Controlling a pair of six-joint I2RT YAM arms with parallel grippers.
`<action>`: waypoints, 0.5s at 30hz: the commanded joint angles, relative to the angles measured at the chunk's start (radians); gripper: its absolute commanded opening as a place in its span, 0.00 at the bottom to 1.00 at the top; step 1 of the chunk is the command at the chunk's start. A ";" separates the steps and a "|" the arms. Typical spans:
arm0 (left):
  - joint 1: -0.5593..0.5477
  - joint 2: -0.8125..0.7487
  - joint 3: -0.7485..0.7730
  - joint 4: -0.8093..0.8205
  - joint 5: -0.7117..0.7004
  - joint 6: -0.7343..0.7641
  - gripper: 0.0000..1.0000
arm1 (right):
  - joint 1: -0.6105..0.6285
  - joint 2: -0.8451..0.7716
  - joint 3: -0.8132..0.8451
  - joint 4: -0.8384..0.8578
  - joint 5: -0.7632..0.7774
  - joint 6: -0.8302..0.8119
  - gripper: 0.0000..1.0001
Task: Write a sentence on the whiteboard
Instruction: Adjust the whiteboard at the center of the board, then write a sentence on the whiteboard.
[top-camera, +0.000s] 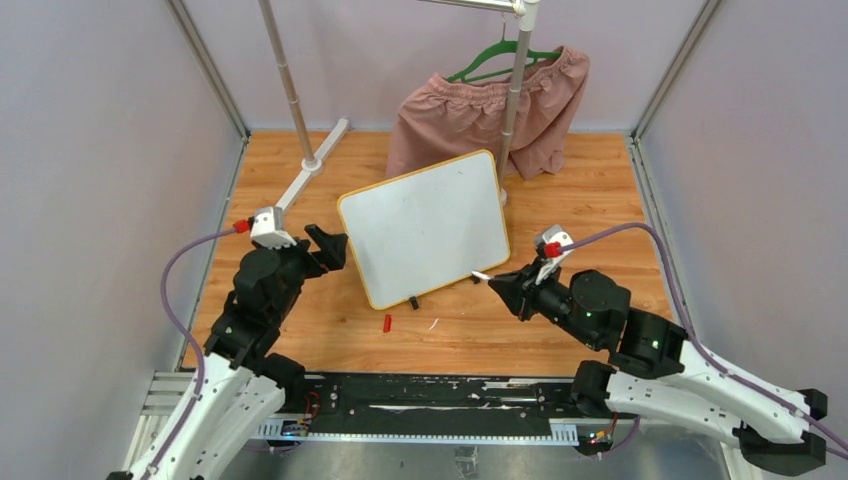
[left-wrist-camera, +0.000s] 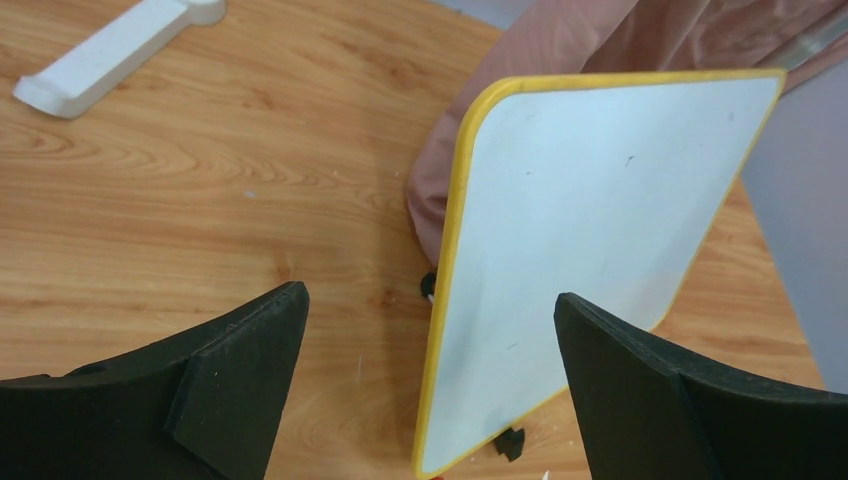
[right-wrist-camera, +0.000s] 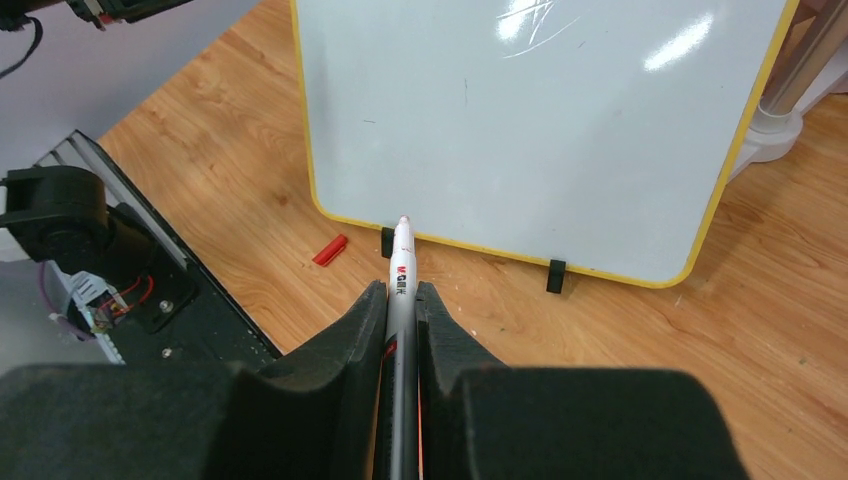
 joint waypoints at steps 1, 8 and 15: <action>0.017 0.122 0.046 -0.020 0.077 0.023 1.00 | 0.006 0.073 0.028 0.087 0.042 -0.051 0.00; 0.197 0.143 0.006 0.143 0.364 -0.098 1.00 | 0.007 0.167 0.064 0.137 0.056 -0.101 0.00; 0.267 0.150 -0.059 0.270 0.479 -0.163 1.00 | 0.007 0.211 0.035 0.254 0.088 -0.118 0.00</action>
